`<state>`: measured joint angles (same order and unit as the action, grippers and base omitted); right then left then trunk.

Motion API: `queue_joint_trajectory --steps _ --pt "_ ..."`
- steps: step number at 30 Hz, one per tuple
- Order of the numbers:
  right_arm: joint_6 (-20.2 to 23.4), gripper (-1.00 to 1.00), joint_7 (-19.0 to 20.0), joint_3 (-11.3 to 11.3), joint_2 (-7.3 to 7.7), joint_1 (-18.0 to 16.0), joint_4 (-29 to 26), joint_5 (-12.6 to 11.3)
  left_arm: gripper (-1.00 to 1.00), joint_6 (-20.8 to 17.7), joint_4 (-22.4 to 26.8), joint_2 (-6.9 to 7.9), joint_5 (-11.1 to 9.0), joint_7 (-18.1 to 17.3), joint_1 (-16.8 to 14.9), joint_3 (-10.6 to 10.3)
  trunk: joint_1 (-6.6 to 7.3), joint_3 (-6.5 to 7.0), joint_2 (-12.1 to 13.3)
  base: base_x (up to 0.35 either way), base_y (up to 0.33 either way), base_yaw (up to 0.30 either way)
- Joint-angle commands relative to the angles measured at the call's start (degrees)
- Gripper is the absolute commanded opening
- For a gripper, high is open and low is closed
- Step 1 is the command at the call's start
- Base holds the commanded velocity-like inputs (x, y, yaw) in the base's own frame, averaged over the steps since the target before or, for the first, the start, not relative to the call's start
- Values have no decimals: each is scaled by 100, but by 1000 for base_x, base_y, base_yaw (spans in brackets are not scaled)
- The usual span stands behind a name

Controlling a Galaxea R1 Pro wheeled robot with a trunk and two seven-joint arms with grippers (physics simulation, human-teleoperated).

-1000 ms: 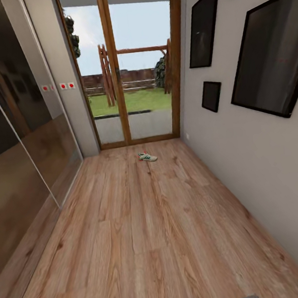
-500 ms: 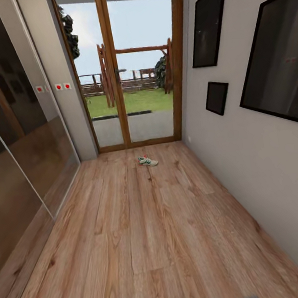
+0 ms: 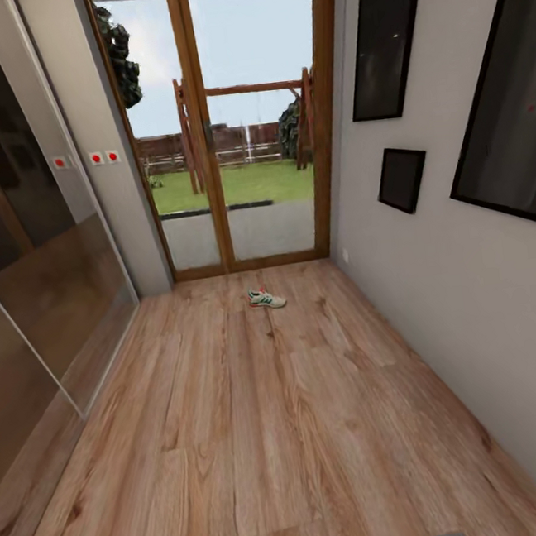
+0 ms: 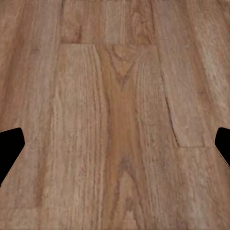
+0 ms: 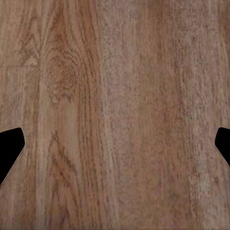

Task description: Pick up the two gym shoes and the two sandals from the corridor floor and place them onto the hallstand (shoe rack) in the corridor, making sure they are on the rack and not on the floor. Arrange them so the two gym shoes are next to each other and the two sandals are next to each other.

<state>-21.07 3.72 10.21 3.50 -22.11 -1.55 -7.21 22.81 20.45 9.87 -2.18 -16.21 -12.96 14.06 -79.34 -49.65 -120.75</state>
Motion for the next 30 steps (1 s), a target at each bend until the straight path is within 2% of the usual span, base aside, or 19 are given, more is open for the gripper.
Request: queue_joint_trajectory --steps 1,8,9,13,18,30 --pt "-19 100 32 34 2 -4 6 -61 100 3 -6 -3 -22 -57 -4 36 -3 -5 -2 340 0 0" --pt "-46 100 57 36 -14 -4 -58 -75 100 -1 -6 -3 -25 -55 -4 36 -3 -5 -2 340 0 0" --pt "-72 100 68 49 -65 -4 -294 -62 100 -2 -6 -3 -27 -57 -4 36 -3 -5 -2 340 0 0" --pt "-132 100 42 65 -80 -4 -992 -29 100 -2 -6 -3 -28 -56 -4 36 -3 -5 -2 340 0 0" --pt "-156 100 38 69 -70 -4 -1219 -23 100 -3 -7 -4 -28 -53 -6 36 -3 -5 -2 340 0 0" --pt "-160 100 51 92 29 -4 -962 41 100 4 -186 -11 -3 -50 -5 36 -3 -5 -2 340 0 0"
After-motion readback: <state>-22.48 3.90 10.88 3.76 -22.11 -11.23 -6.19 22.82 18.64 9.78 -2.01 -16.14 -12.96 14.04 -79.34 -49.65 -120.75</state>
